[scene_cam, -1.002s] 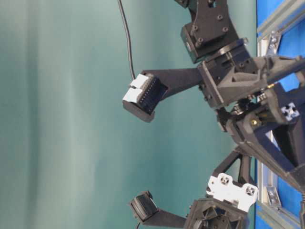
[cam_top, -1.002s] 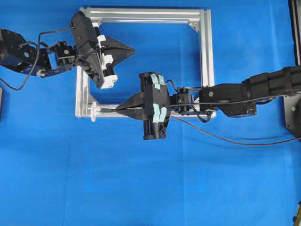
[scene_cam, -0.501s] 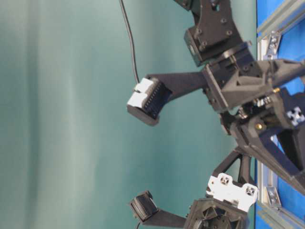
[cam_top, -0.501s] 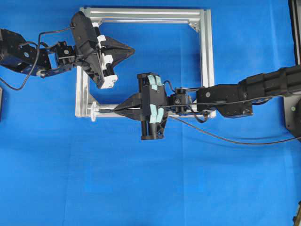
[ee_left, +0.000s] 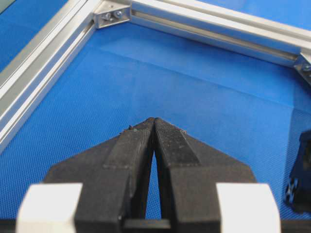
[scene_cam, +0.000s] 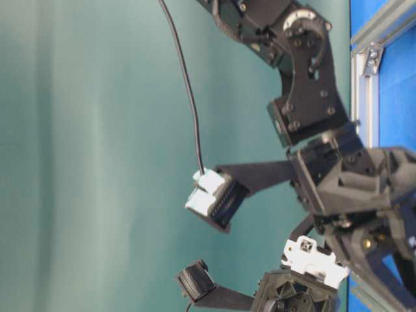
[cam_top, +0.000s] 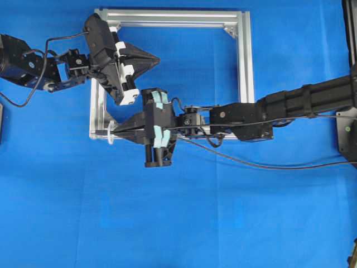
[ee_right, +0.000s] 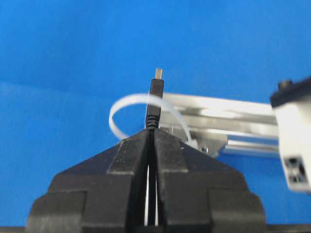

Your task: Insert the wire through the string loop located on the left side.

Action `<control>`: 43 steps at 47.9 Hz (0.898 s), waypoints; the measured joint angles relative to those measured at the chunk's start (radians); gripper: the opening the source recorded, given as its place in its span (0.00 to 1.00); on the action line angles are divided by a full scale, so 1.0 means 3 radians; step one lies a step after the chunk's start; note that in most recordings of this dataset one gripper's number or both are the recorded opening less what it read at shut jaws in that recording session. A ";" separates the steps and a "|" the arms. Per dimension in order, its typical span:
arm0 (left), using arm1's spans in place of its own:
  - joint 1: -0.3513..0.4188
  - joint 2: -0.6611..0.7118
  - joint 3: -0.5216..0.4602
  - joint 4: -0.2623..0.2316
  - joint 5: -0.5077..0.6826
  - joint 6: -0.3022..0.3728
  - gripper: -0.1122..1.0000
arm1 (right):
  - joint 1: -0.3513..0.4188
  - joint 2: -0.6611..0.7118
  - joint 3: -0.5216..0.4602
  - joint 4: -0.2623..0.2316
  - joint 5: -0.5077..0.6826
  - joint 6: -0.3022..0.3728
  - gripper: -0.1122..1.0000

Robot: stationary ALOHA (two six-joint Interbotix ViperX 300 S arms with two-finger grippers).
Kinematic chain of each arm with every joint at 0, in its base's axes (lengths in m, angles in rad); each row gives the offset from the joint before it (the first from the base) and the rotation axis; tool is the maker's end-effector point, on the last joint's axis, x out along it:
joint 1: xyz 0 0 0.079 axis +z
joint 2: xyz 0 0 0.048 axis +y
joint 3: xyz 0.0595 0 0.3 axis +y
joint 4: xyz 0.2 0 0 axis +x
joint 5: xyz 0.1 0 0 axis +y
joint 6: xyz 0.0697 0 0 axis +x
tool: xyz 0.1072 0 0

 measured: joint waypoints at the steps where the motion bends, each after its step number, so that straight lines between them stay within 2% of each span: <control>1: 0.0000 0.0000 0.0000 -0.0005 0.0005 0.0000 0.10 | 0.0000 0.0005 -0.0015 0.0000 -0.0005 0.0000 0.10; 11: 0.0000 0.0000 0.0005 0.0000 0.0000 0.0000 0.10 | 0.0000 0.0082 -0.0123 0.0000 -0.0005 0.0000 0.10; 30: 0.0000 0.0000 0.0005 0.0000 0.0000 0.0010 0.10 | 0.0000 0.0082 -0.0123 0.0000 0.0000 0.0000 0.10; 43: 0.0010 -0.0128 0.0220 0.0000 -0.0026 0.0036 0.10 | 0.0000 0.0082 -0.0123 0.0000 -0.0005 0.0000 0.10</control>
